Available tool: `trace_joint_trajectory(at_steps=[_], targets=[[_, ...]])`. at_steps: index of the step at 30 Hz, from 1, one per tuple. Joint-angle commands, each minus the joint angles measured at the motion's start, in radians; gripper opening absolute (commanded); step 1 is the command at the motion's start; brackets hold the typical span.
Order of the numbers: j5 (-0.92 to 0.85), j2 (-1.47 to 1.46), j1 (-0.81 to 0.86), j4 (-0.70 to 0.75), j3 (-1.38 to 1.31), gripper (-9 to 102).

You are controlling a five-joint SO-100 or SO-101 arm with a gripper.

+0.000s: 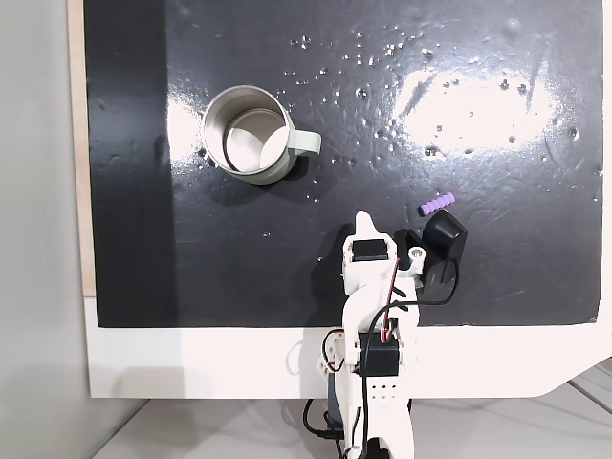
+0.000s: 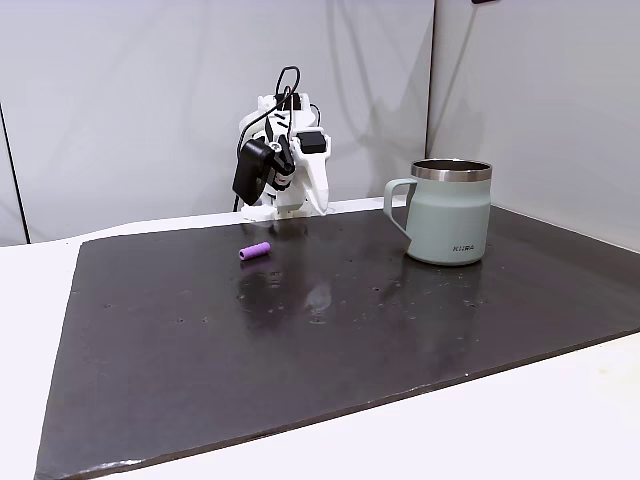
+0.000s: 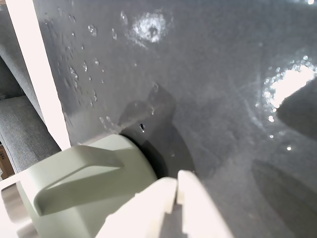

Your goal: Grasp a pengrip and put it in the cup.

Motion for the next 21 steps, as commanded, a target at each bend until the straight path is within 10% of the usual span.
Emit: trace_joint_trajectory(at_steps=[1, 21], targets=[[-0.015, 0.005, -0.006, -0.038, -0.005, 0], [-0.230, 0.006, 0.083, 0.046, -0.201, 0]])
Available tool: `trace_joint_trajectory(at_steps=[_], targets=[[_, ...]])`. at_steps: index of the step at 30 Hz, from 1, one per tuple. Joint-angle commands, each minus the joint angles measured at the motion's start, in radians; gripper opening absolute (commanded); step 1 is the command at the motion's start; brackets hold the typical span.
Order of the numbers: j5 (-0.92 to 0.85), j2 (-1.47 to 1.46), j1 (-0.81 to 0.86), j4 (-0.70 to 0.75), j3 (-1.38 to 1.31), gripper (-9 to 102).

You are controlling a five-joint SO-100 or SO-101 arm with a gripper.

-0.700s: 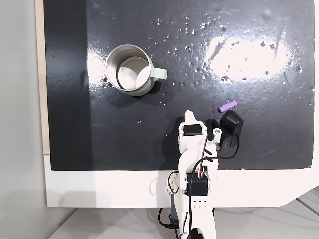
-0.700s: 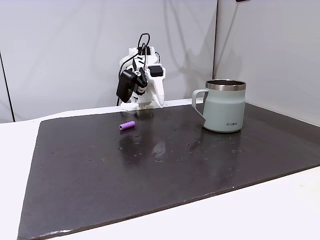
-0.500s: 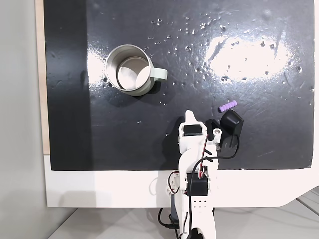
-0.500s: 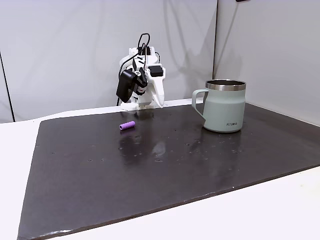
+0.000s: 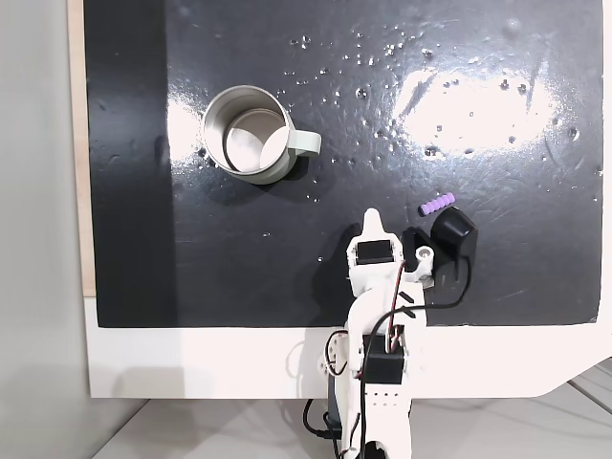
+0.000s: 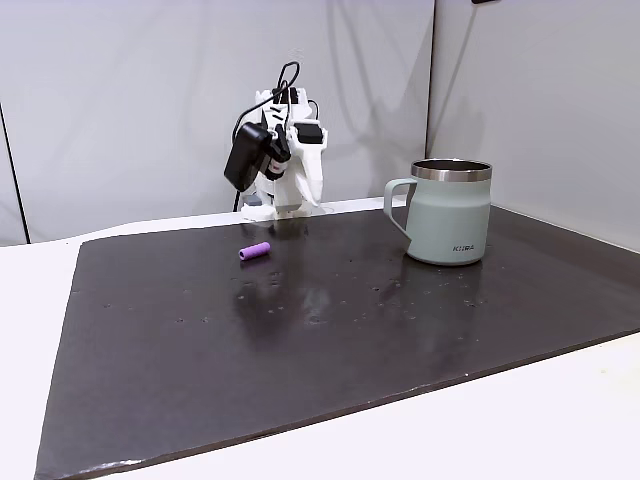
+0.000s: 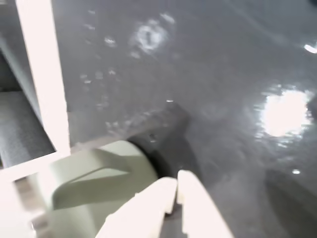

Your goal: Grasp a pengrip and put it in the cup.

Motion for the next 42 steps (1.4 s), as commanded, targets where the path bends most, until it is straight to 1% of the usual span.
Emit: trace_joint_trajectory(at_steps=[1, 4, 8, 14, 21, 25, 31, 34, 42], targets=[[-0.075, 0.005, 0.041, 0.046, -0.135, 0], [-0.132, -0.026, 0.075, 0.121, -0.216, 0], [-0.204, -0.112, 0.135, 0.219, -0.354, 4], [-0.267, -0.388, 0.169, 0.293, -0.604, 4], [-0.339, -0.637, 0.204, 0.325, -0.798, 10], [-0.411, -0.773, 0.241, 0.337, -0.870, 14], [-0.526, -0.969, 0.313, 0.353, -0.962, 18], [-0.566, -1.106, 0.353, 0.357, -1.026, 19], [-0.640, -1.534, 0.446, 0.448, -1.290, 20]])
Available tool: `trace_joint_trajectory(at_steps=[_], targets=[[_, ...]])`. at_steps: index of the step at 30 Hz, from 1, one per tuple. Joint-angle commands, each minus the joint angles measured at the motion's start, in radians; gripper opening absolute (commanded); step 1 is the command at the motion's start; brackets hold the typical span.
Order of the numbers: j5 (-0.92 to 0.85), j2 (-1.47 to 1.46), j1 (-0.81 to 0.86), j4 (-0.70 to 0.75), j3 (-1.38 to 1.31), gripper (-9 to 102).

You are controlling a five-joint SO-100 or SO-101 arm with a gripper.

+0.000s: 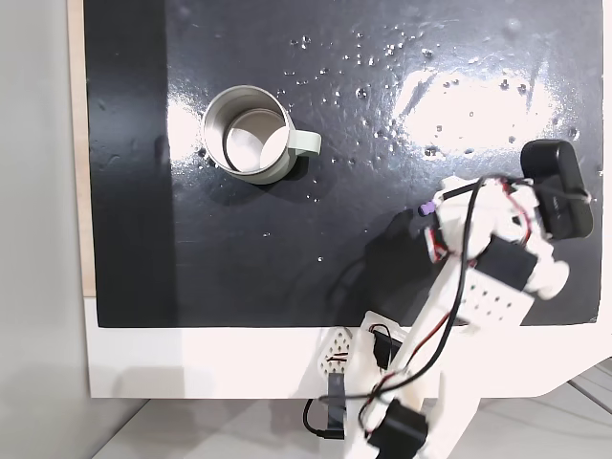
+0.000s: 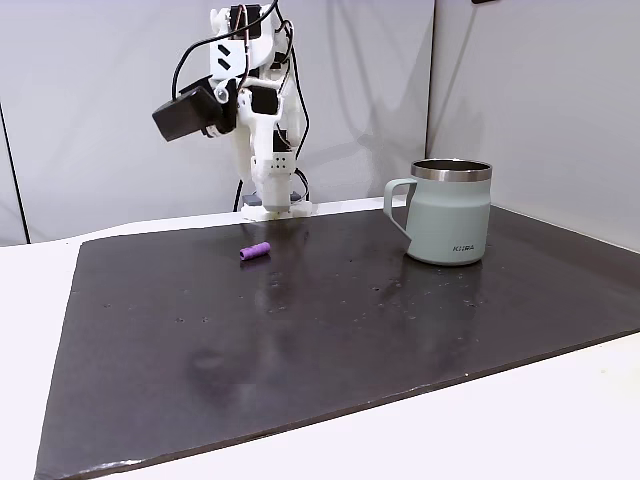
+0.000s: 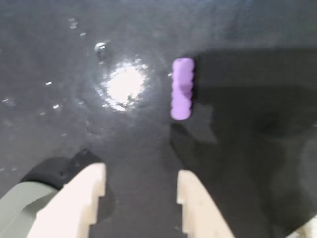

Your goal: Grasp a pengrip and put it in the cup.

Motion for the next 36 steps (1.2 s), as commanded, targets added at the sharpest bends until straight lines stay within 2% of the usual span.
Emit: trace_joint_trajectory(at_steps=[1, 12, 36], targets=[[-0.029, -0.135, 0.038, 0.034, -0.146, 21], [-0.052, -0.360, 0.043, -0.009, -0.183, 22], [-0.081, -0.618, 0.055, -0.106, -0.207, 20]])
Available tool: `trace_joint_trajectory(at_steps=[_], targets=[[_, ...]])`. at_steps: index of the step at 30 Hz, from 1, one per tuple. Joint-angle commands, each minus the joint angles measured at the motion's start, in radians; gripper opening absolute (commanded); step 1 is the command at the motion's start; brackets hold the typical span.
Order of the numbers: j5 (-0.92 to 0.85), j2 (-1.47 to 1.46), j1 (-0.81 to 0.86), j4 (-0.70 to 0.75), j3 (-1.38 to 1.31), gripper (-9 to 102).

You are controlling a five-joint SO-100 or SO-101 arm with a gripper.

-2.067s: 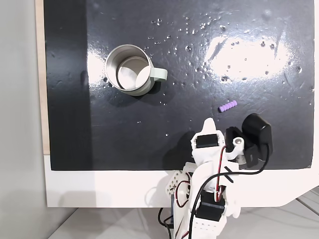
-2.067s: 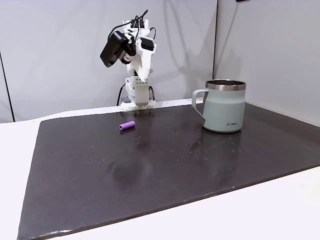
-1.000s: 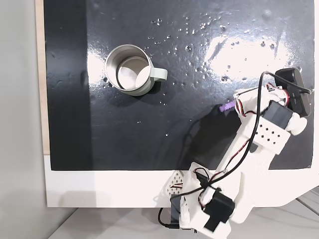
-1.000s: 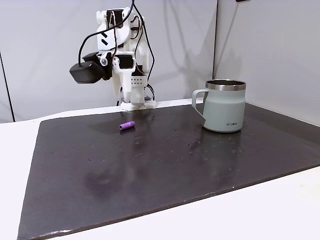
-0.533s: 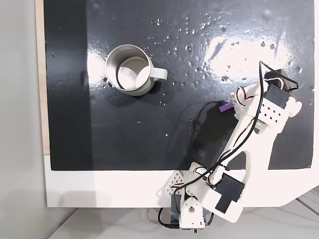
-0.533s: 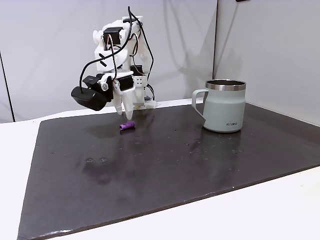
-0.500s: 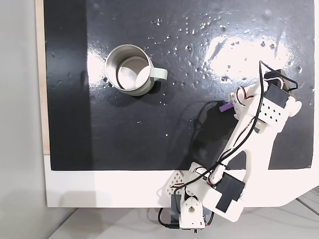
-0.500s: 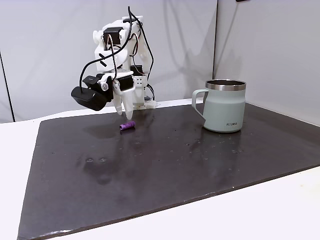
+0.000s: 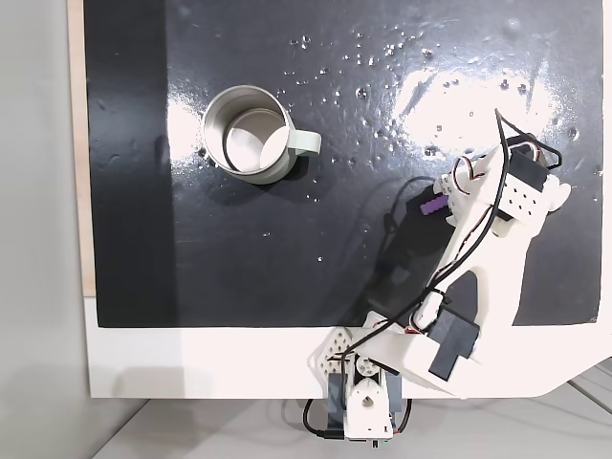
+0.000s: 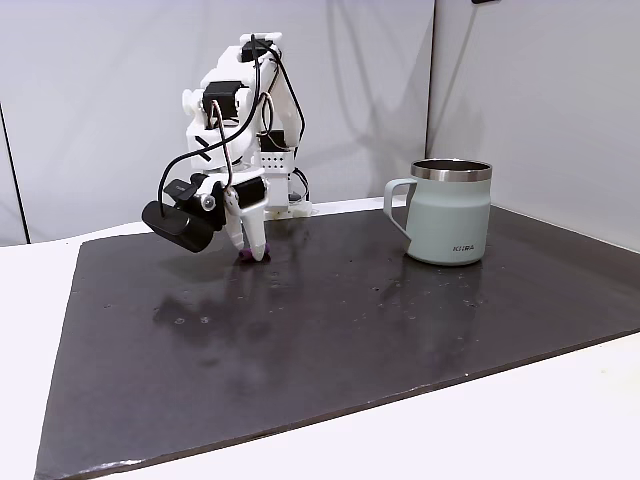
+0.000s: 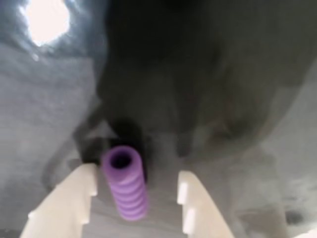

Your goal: Grasp a pengrip and put it in the cup.

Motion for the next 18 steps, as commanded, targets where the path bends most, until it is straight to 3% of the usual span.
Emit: trace_joint_trajectory(at_steps=[1, 9, 18], targets=[[-0.014, -0.008, 0.009, -0.035, -0.043, 19], [-0.006, -0.009, 0.000, -0.035, -0.043, 2], [0.147, 0.268, -0.095, 0.055, -0.040, 0]])
